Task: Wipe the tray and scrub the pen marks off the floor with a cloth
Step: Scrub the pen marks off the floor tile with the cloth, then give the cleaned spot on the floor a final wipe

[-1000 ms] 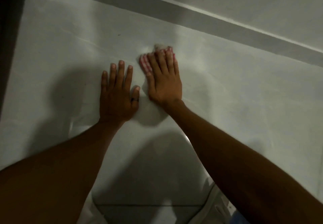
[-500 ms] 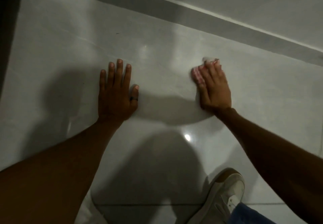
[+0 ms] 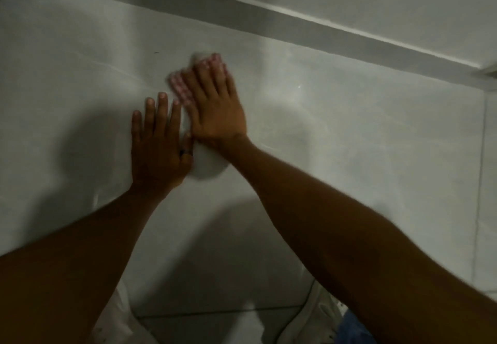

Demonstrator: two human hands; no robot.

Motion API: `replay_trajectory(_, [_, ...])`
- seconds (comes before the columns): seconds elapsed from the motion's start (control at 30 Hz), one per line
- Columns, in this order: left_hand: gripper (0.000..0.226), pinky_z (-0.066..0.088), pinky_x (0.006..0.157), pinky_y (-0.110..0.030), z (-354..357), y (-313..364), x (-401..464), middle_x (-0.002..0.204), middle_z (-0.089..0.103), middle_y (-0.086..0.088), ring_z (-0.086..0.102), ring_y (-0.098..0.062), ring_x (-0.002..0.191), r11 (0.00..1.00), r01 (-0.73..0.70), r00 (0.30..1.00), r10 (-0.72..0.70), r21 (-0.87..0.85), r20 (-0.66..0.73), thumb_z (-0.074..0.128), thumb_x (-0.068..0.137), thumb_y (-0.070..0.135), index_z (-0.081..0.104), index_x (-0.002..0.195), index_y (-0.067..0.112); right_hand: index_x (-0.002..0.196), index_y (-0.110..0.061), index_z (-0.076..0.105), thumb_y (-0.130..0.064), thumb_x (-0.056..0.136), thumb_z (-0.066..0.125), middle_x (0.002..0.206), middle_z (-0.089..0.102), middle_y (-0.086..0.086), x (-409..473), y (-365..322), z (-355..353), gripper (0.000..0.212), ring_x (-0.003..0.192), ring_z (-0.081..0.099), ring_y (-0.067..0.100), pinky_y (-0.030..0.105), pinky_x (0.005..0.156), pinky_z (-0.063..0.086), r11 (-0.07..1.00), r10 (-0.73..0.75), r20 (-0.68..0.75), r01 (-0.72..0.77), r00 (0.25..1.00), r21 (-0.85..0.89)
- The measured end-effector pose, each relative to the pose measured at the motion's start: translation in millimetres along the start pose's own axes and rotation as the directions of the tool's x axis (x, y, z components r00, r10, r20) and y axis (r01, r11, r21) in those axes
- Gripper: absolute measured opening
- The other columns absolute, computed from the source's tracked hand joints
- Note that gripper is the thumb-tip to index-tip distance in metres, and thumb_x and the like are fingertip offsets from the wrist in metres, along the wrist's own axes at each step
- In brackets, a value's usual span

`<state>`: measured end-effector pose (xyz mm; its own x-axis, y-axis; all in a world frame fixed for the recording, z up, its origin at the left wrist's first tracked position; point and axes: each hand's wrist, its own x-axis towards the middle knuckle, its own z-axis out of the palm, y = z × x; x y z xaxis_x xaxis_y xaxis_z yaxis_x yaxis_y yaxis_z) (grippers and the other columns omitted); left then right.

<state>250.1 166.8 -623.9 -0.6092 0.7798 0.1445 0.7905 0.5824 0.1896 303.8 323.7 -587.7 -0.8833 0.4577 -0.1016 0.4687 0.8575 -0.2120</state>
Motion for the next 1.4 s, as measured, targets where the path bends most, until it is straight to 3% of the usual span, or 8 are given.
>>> replay_trajectory(0.2, [0.068, 0.014, 0.136, -0.057, -7.0, 0.3, 0.6, 0.179, 0.023, -0.018, 0.020, -0.039, 0.167, 0.999, 0.023, 0.998, -0.020, -0.040, 0.064, 0.036, 0.110, 0.042, 0.027, 0.171, 0.013, 0.168, -0.031, 0.029, -0.042, 0.112, 0.036, 0.179, 0.025, 0.006, -121.0, 65.4, 10.2, 0.058, 0.169, 0.008, 0.032, 0.054, 0.136, 0.014, 0.998, -0.050, 0.011, 0.051, 0.999, -0.035])
replay_trajectory(0.57, [0.067, 0.013, 0.135, -0.056, -2.5, -1.3, 0.2, 0.178, 0.025, -0.018, 0.021, -0.041, 0.166, 0.999, 0.030, 0.996, -0.027, -0.036, 0.086, 0.035, 0.110, 0.042, 0.030, 0.170, 0.012, 0.168, -0.016, 0.031, -0.031, 0.110, 0.034, 0.179, 0.021, 0.012, -34.8, 105.7, -17.8, 0.060, 0.169, 0.009, 0.036, 0.053, 0.139, 0.009, 0.829, 0.558, -0.135, -0.540, 0.819, 0.146])
replay_trajectory(0.8, [0.066, 0.016, 0.136, -0.056, -3.8, 2.1, -2.1, 0.178, 0.027, -0.017, 0.023, -0.038, 0.166, 0.999, 0.035, 0.991, -0.031, -0.029, 0.130, 0.036, 0.111, 0.040, 0.031, 0.170, 0.012, 0.160, -0.010, 0.045, -0.008, 0.090, 0.056, 0.175, 0.030, 0.016, -8.9, 35.6, -6.8, 0.072, 0.167, 0.018, 0.040, 0.056, 0.138, 0.013, 0.938, 0.292, -0.084, -0.268, 0.953, 0.219])
replay_trajectory(0.93, [0.064, 0.010, 0.135, -0.047, -45.6, 0.7, 22.4, 0.181, 0.013, -0.017, 0.013, -0.038, 0.168, 0.969, 0.187, 0.848, -0.075, -0.162, 0.525, 0.043, 0.112, 0.030, 0.027, 0.171, 0.012, 0.166, -0.012, 0.034, 0.006, 0.092, 0.059, 0.178, 0.022, 0.016, -88.1, -7.9, -31.1, 0.080, 0.167, 0.014, 0.039, 0.049, 0.138, 0.016, 0.913, 0.097, 0.293, -0.202, 0.951, 0.354])
replay_trajectory(1.03, [0.061, 0.028, 0.130, -0.044, -127.7, 12.4, 51.1, 0.180, 0.021, -0.013, 0.028, -0.035, 0.163, 0.647, 0.728, 0.457, -0.211, -0.227, 0.864, 0.041, 0.115, 0.034, 0.026, 0.172, 0.018, 0.159, -0.024, 0.047, -0.003, 0.103, 0.056, 0.126, 0.069, 0.034, -107.2, -48.7, -110.7, 0.061, 0.095, 0.077, 0.035, 0.038, 0.071, 0.063, 0.444, 0.244, 0.651, -0.680, 0.718, 0.583])
replay_trajectory(1.13, [0.063, 0.056, 0.101, -0.054, -247.7, 38.2, 54.9, 0.158, 0.050, -0.005, 0.054, -0.033, 0.134, 0.088, 0.989, 0.136, -0.203, -0.120, 0.970, 0.044, 0.109, 0.060, 0.041, 0.163, 0.027, 0.114, -0.003, 0.069, -0.026, 0.114, 0.041, 0.073, 0.069, 0.025, -100.7, -84.2, -199.3, 0.037, 0.055, 0.063, 0.017, 0.026, 0.052, 0.045, -0.419, 0.312, 0.754, -0.629, 0.578, 0.655])
replay_trajectory(1.3, [0.032, 0.069, 0.079, -0.041, -424.4, 53.9, 49.5, 0.124, 0.082, -0.002, 0.080, -0.021, 0.110, -0.219, 0.913, 0.346, -0.032, -0.344, 0.938, 0.067, 0.104, 0.040, 0.072, 0.134, 0.031, 0.132, -0.007, 0.064, -0.013, 0.106, 0.041, 0.110, 0.071, 0.014, -67.2, -159.8, -348.3, 0.035, 0.098, 0.071, 0.026, 0.038, 0.089, 0.061, -0.786, 0.209, 0.735, -0.336, 0.645, 0.519])
replay_trajectory(1.4, [0.032, 0.070, 0.078, -0.038, -498.0, 31.3, 65.6, 0.115, 0.084, -0.003, 0.082, -0.020, 0.103, -0.176, 0.849, 0.448, -0.259, -0.498, 0.856, 0.078, 0.096, 0.014, 0.076, 0.123, 0.030, 0.124, -0.008, 0.076, -0.039, 0.103, 0.054, 0.118, 0.079, 0.015, -36.4, -190.8, -412.2, 0.044, 0.105, 0.078, 0.026, 0.038, 0.093, 0.066, -0.589, 0.121, 0.655, -0.477, 0.746, 0.652])
